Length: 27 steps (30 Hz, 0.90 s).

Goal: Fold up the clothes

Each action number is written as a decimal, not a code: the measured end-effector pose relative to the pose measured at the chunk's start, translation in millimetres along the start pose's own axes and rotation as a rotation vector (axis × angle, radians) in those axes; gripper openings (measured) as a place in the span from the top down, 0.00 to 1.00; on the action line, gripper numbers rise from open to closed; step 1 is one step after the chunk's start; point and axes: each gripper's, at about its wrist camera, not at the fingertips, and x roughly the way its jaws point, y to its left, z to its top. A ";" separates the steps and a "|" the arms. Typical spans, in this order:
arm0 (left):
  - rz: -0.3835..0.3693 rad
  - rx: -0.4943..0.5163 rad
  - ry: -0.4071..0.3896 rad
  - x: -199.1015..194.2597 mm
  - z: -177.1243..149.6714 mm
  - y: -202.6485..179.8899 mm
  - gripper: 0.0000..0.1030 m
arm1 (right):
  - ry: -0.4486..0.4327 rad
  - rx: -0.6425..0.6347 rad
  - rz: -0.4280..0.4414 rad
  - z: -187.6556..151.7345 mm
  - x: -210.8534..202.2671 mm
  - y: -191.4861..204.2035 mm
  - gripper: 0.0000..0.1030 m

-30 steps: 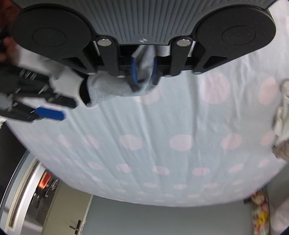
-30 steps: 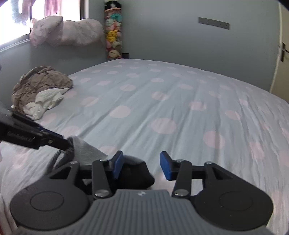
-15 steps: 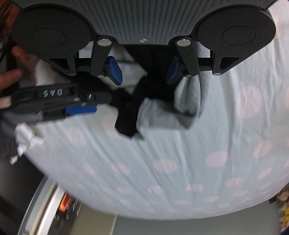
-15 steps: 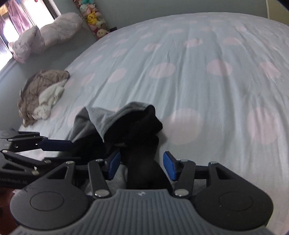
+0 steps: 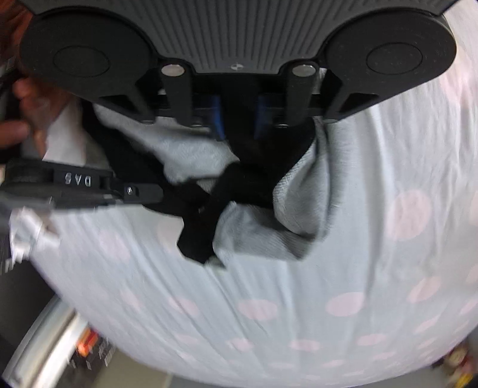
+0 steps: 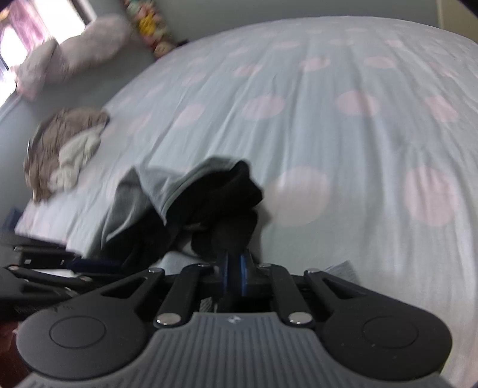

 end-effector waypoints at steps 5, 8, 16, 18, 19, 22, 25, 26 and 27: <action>0.036 -0.049 -0.108 -45.4 16.0 23.2 0.99 | -0.061 0.045 -0.024 7.8 -21.1 -8.3 0.93; 0.034 -0.080 -0.140 -68.6 23.5 36.0 1.00 | -0.100 0.042 -0.043 15.4 -40.8 -10.0 0.93; -0.016 0.034 -0.084 -59.9 18.1 -0.1 0.75 | -0.122 -0.014 -0.160 32.6 -77.2 -15.4 0.94; -0.015 0.078 -0.062 -46.7 15.7 -13.9 0.62 | -0.101 -0.018 -0.167 32.3 -75.6 -20.4 0.94; -0.014 0.100 -0.051 -40.2 14.5 -20.9 0.59 | -0.090 -0.018 -0.168 31.6 -74.0 -22.9 0.94; 0.013 0.148 -0.018 -17.0 11.2 -35.6 0.56 | -0.073 -0.013 -0.169 28.2 -69.4 -27.6 0.94; 0.038 0.155 -0.002 4.6 9.5 -39.7 0.55 | -0.071 0.011 -0.158 24.5 -64.8 -33.9 0.94; 0.045 0.154 -0.002 10.9 9.9 -40.4 0.55 | -0.075 0.019 -0.149 22.7 -63.2 -35.9 0.94; 0.050 0.153 -0.006 16.7 10.2 -41.0 0.55 | -0.079 0.024 -0.141 20.7 -61.6 -37.3 0.94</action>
